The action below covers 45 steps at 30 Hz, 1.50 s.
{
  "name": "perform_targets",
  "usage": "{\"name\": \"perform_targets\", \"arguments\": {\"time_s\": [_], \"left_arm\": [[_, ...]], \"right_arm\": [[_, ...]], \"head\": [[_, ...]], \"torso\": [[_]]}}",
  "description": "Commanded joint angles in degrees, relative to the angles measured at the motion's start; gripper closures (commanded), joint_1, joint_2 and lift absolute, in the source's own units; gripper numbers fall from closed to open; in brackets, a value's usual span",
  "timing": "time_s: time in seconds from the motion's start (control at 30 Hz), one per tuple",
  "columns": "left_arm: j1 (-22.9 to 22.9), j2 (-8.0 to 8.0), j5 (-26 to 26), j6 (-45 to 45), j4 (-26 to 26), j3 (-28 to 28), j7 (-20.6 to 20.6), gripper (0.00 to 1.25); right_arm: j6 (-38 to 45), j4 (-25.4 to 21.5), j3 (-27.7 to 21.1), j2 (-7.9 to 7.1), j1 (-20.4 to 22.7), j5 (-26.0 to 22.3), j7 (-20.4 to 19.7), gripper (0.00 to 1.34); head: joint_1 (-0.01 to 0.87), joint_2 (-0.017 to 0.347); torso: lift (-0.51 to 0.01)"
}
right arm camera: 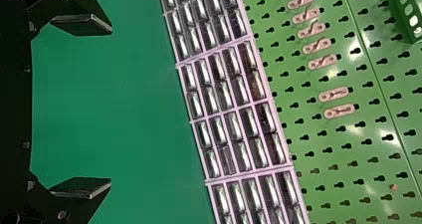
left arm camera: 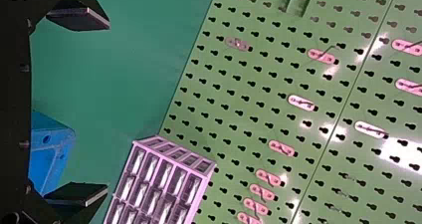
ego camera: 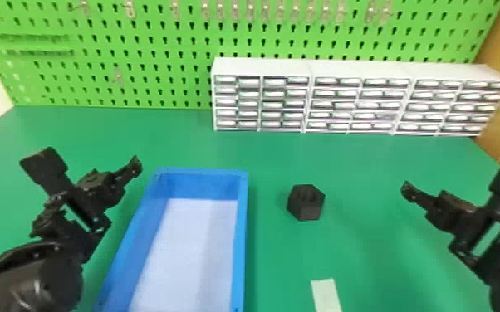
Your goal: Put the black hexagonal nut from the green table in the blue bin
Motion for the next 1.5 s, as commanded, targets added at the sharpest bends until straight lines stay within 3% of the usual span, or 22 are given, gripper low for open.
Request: {"name": "perform_targets", "arguments": {"time_s": [0.0,1.0,1.2,1.47], "left_arm": [[0.0,0.0,0.0,0.0,0.0,0.1,0.0,0.13],[0.1,0.0,0.0,0.0,0.2,0.0,0.0,0.13],[0.2,0.0,0.0,0.0,0.2,0.2,-0.2,0.13],[0.2,0.0,-0.4,0.0,0.2,0.2,-0.3,0.13]], "right_arm": [[0.0,0.0,0.0,0.0,-0.1,0.0,0.0,0.21],[-0.1,0.2,0.4,0.18,-0.5,0.1,0.0,0.21],[4.6,0.2,0.0,0.0,-2.6,2.3,0.0,0.22],[16.5,0.0,0.7,1.14,-9.1,9.3,0.0,0.21]], "head": [[0.666,0.032],[0.666,0.032],[0.666,0.032],[0.666,0.032]], "torso": [[-0.1],[-0.1],[-0.1],[-0.1]]}}
